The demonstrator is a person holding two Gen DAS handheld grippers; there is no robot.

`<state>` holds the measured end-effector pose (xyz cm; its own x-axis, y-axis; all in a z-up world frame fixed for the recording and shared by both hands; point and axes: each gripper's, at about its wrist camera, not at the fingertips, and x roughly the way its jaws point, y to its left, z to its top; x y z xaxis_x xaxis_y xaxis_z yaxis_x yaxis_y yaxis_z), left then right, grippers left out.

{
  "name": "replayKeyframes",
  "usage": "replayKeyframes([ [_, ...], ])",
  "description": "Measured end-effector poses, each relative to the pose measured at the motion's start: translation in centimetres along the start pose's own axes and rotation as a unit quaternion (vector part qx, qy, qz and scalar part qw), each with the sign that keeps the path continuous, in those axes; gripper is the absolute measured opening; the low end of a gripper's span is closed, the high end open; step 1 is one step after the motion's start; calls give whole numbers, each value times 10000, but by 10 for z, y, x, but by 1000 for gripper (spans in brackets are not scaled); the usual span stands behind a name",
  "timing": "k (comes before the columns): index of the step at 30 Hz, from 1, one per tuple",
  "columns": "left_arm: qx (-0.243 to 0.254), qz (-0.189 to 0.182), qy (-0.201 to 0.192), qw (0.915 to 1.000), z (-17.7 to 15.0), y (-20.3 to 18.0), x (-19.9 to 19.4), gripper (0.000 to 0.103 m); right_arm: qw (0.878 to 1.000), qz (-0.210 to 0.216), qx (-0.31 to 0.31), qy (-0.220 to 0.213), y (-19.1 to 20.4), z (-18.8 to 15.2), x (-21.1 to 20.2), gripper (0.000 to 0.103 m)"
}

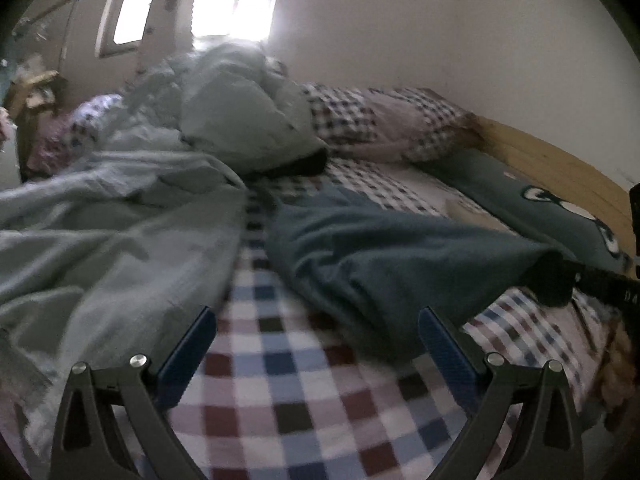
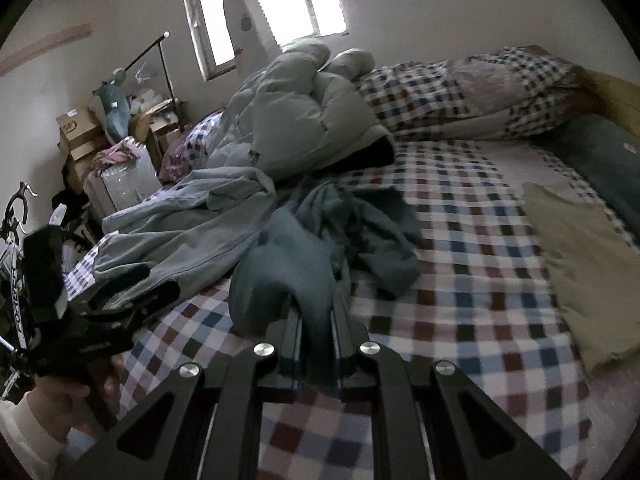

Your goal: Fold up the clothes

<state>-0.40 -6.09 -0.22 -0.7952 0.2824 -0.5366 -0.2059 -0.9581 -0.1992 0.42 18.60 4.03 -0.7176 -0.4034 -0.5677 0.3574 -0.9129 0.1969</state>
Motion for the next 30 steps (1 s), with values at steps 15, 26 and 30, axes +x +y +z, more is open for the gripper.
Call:
replayKeyframes([
  [15, -36, -763, 561, 9955, -14, -43, 35, 102, 9890, -995, 1053, -297, -92, -41, -87, 10],
  [26, -612, -876, 685, 9919, -11, -35, 59, 102, 9747, -1759, 1372, -161, -127, -68, -81, 48],
  [30, -833, -1173, 894, 9855, -13, -35, 68, 102, 9770, -1682, 1244, -410, -116, -69, -83, 50],
])
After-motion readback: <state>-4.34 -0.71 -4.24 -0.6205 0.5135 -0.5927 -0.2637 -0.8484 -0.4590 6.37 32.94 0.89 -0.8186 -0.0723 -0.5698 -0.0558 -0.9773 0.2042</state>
